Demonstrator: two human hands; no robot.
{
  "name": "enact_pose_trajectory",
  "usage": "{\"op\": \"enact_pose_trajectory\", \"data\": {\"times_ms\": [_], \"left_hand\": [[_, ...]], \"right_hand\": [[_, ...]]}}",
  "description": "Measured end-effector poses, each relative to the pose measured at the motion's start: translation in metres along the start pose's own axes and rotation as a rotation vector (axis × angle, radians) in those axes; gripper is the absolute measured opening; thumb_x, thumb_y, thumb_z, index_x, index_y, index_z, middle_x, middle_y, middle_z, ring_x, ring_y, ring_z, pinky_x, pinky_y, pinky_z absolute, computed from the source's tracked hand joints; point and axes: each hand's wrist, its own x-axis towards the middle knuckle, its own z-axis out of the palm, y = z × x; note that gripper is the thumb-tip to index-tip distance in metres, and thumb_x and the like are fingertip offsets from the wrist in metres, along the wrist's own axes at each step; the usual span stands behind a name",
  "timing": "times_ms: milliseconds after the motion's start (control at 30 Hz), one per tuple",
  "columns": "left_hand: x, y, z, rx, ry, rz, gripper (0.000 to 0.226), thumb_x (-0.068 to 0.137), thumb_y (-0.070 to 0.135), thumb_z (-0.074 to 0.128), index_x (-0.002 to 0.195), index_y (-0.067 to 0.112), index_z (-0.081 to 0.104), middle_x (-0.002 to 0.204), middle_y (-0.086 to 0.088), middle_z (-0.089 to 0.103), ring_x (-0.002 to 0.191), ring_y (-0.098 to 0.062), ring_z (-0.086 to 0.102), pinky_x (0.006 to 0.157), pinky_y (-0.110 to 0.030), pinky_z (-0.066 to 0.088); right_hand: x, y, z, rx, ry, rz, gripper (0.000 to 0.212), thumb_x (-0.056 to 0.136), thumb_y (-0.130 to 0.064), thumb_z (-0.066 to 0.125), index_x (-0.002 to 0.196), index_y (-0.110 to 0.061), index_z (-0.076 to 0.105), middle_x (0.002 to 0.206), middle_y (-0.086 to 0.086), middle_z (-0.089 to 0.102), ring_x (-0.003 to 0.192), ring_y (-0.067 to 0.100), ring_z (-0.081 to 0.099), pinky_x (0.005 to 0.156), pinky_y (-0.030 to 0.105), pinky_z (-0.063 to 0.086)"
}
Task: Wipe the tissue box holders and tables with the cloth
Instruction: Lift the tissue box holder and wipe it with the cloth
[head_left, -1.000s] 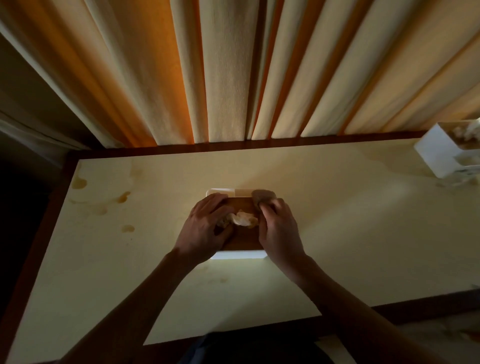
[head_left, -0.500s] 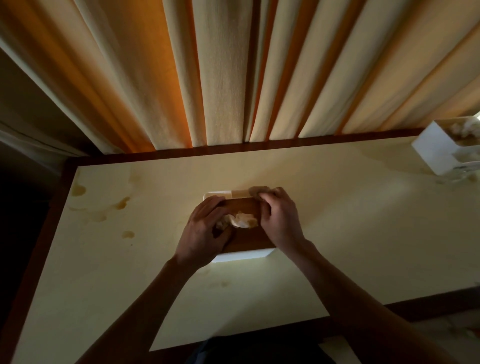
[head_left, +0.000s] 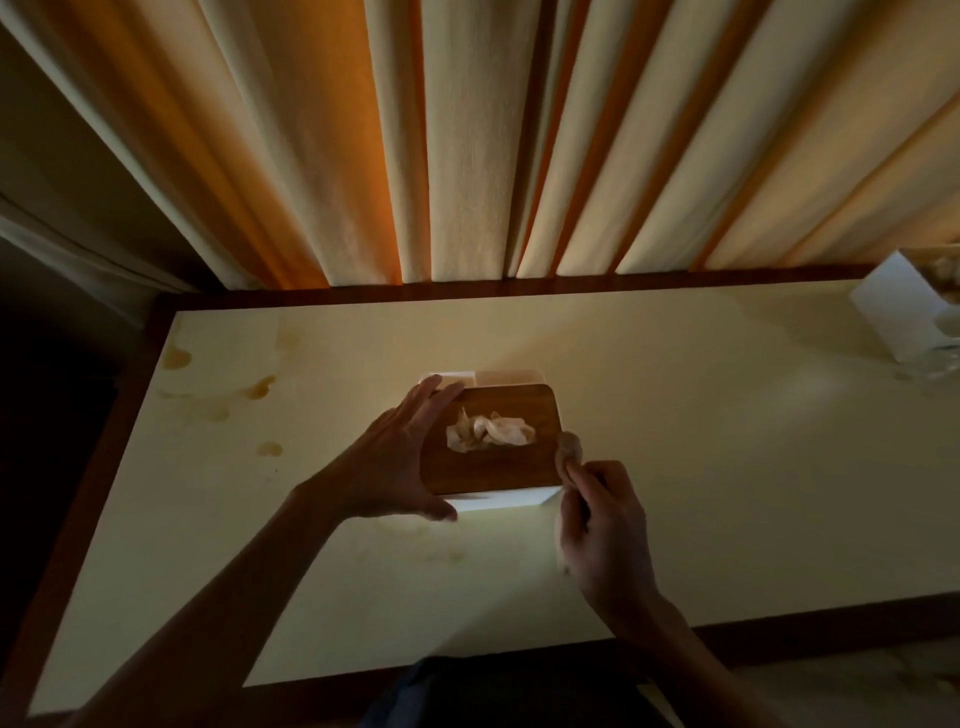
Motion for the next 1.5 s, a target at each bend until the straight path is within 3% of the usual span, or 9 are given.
{"op": "enact_pose_trajectory", "data": {"times_ms": [100, 433, 567, 867, 967, 1067, 1200, 1333, 1500], "left_hand": [[-0.003, 0.004, 0.006, -0.033, 0.113, 0.04, 0.131, 0.056, 0.054, 0.088, 0.153, 0.031, 0.003, 0.157, 0.006, 0.013, 0.136, -0.015, 0.031, 0.105, -0.045, 0.048], [-0.023, 0.031, 0.032, -0.01, 0.326, -0.106, 0.114, 0.069, 0.072, 0.055, 0.156, 0.02, 0.003, 0.161, -0.01, 0.017, 0.136, -0.036, 0.04, 0.107, -0.045, 0.04], [-0.022, 0.028, 0.031, -0.007, 0.298, -0.132, 0.132, 0.06, 0.065, 0.079, 0.156, 0.02, 0.001, 0.161, -0.007, 0.016, 0.137, -0.034, 0.038, 0.109, -0.044, 0.037], [-0.016, 0.017, 0.025, -0.017, 0.238, -0.146, 0.136, 0.056, 0.066, 0.082, 0.154, 0.03, -0.005, 0.162, 0.004, 0.009, 0.141, -0.026, 0.031, 0.107, -0.04, 0.041], [-0.011, 0.009, 0.019, -0.022, 0.19, -0.116, 0.135, 0.055, 0.07, 0.08, 0.154, 0.034, -0.005, 0.162, 0.006, 0.006, 0.143, -0.025, 0.028, 0.11, -0.044, 0.041], [-0.009, 0.008, 0.011, -0.025, 0.14, -0.075, 0.135, 0.055, 0.07, 0.081, 0.154, 0.035, -0.004, 0.163, 0.008, 0.0, 0.147, -0.024, 0.018, 0.114, -0.047, 0.035], [-0.01, 0.023, -0.001, -0.129, 0.175, -0.158, 0.125, 0.057, 0.071, 0.079, 0.155, 0.031, 0.012, 0.164, 0.003, 0.008, 0.15, -0.016, 0.004, 0.118, -0.044, 0.017], [-0.004, 0.043, -0.005, 0.012, 0.484, 0.01, 0.076, 0.072, 0.071, 0.059, 0.127, 0.019, 0.06, 0.131, -0.005, 0.058, 0.123, -0.022, 0.048, 0.098, -0.044, 0.047], [0.015, 0.054, 0.01, 0.142, 0.502, 0.073, 0.038, 0.076, 0.046, 0.065, 0.108, 0.026, 0.071, 0.098, 0.003, 0.071, 0.09, -0.028, 0.061, 0.073, -0.041, 0.053]], "right_hand": [[-0.001, -0.007, 0.009, -0.177, -0.128, -0.051, 0.051, 0.076, 0.005, 0.076, 0.125, -0.002, 0.064, 0.101, 0.013, 0.055, 0.087, 0.016, 0.051, 0.068, 0.018, 0.04], [-0.009, -0.071, 0.046, -0.18, -0.286, -0.288, 0.039, 0.073, -0.014, 0.083, 0.11, -0.013, 0.071, 0.097, 0.005, 0.063, 0.087, 0.017, 0.064, 0.071, 0.024, 0.059], [-0.006, -0.059, 0.037, -0.179, -0.289, -0.304, 0.047, 0.071, -0.013, 0.084, 0.116, -0.012, 0.07, 0.098, 0.006, 0.063, 0.087, 0.018, 0.065, 0.071, 0.024, 0.058], [0.021, 0.043, -0.002, 0.012, -0.007, 0.271, 0.025, 0.091, 0.001, 0.06, 0.112, -0.003, 0.073, 0.093, 0.013, 0.064, 0.08, 0.025, 0.063, 0.071, 0.026, 0.046], [0.022, 0.074, 0.003, 0.054, -0.179, 0.471, 0.017, 0.089, -0.015, 0.066, 0.1, -0.006, 0.075, 0.088, 0.006, 0.07, 0.076, 0.013, 0.06, 0.066, 0.023, 0.041], [0.021, 0.074, 0.003, 0.01, -0.396, 0.391, 0.023, 0.092, -0.021, 0.066, 0.11, -0.009, 0.075, 0.094, 0.007, 0.072, 0.082, 0.014, 0.067, 0.067, 0.017, 0.045], [0.047, 0.043, -0.006, -0.018, -0.112, 0.174, 0.03, 0.09, -0.028, 0.054, 0.107, -0.01, 0.072, 0.104, 0.008, 0.069, 0.1, 0.024, 0.063, 0.082, 0.027, 0.046], [0.079, 0.016, -0.011, 0.051, -0.183, -0.149, 0.036, 0.092, -0.025, 0.059, 0.123, -0.007, 0.067, 0.117, 0.006, 0.067, 0.108, 0.022, 0.058, 0.089, 0.03, 0.049], [0.096, 0.006, 0.004, 0.077, -0.363, -0.225, 0.029, 0.086, -0.01, 0.071, 0.114, -0.012, 0.073, 0.122, 0.003, 0.066, 0.111, 0.024, 0.056, 0.093, 0.033, 0.048]]}}
